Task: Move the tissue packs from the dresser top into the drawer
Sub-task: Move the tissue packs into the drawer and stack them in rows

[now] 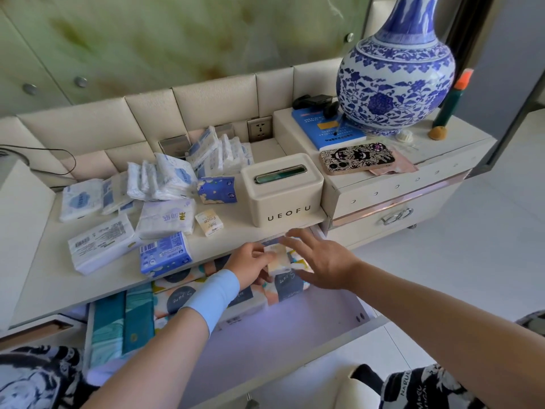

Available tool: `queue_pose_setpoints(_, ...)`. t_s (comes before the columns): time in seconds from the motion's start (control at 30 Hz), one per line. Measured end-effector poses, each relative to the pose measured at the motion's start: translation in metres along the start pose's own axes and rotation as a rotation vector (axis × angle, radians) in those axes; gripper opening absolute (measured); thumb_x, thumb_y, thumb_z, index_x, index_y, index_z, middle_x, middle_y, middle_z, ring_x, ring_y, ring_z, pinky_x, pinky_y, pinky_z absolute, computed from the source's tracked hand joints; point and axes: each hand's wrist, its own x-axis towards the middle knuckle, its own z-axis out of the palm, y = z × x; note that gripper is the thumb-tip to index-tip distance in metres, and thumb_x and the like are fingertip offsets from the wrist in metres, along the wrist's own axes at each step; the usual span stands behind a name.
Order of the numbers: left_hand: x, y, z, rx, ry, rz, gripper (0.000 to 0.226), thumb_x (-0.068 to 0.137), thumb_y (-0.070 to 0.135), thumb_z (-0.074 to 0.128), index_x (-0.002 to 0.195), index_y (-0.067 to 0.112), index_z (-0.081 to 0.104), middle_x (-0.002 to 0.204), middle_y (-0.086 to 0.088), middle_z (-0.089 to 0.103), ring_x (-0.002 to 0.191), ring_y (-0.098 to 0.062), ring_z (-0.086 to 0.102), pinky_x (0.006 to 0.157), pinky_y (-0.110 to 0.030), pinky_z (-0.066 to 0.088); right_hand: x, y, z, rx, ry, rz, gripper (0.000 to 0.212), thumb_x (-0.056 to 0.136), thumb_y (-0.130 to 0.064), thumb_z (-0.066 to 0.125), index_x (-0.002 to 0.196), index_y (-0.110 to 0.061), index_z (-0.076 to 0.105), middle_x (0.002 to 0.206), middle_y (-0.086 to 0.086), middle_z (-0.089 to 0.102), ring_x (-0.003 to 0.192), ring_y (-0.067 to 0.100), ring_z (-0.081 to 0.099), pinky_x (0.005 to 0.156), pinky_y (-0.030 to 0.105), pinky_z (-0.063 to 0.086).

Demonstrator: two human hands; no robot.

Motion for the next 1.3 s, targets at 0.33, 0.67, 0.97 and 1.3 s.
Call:
queue_pose_setpoints(0.33,-0.005,-0.013,-0.016,1.015,0.088,0.299,0.040,0.097,0.020,0.051,0.134,0.033,0.053,0.142,0.009,0.046,0.130,-0.017,0.040,0.099,-0.029,0.036,-0.038,0.025,0.002,-0.195,-0.013,0.017,0.014,0.077,-0.027,0.069,0.082,-0.014,0.068,0.074,0.004,0.064,0.054,0.027,0.062,0.040,0.029,0.048)
queue_pose_setpoints(0.67,0.006,-0.042,-0.023,1.212,-0.068,0.090,0.070,0.087,0.025,0.061,0.146,0.043,0.029,0.150,0.003,0.025,0.136,-0.027,0.027,0.112,-0.042,0.024,-0.015,0.010,0.020,-0.429,-0.420,0.304,0.029,0.095,-0.014,0.057,0.123,-0.013,0.052,0.123,0.009,0.053,0.095,0.027,0.065,0.070,0.035,0.051)
queue_pose_setpoints(0.97,0.008,-0.013,-0.022,0.747,-0.007,0.223,0.066,0.073,0.034,0.077,0.132,0.037,0.046,0.129,0.011,0.040,0.113,-0.013,0.050,0.088,-0.025,0.040,0.003,0.024,0.010,-0.346,-0.362,0.431,0.019,0.095,-0.022,0.050,0.112,-0.018,0.059,0.113,0.002,0.065,0.093,0.027,0.067,0.073,0.033,0.054)
queue_pose_setpoints(1.3,0.012,0.005,-0.016,0.172,-0.038,0.190,0.079,0.081,0.042,0.076,0.147,0.031,0.034,0.125,0.006,0.063,0.108,-0.007,0.061,0.100,-0.034,0.048,0.020,-0.016,0.004,0.112,0.189,-0.073,0.031,0.096,-0.024,0.056,0.127,-0.018,0.056,0.112,0.005,0.059,0.081,0.027,0.065,0.057,0.038,0.053)
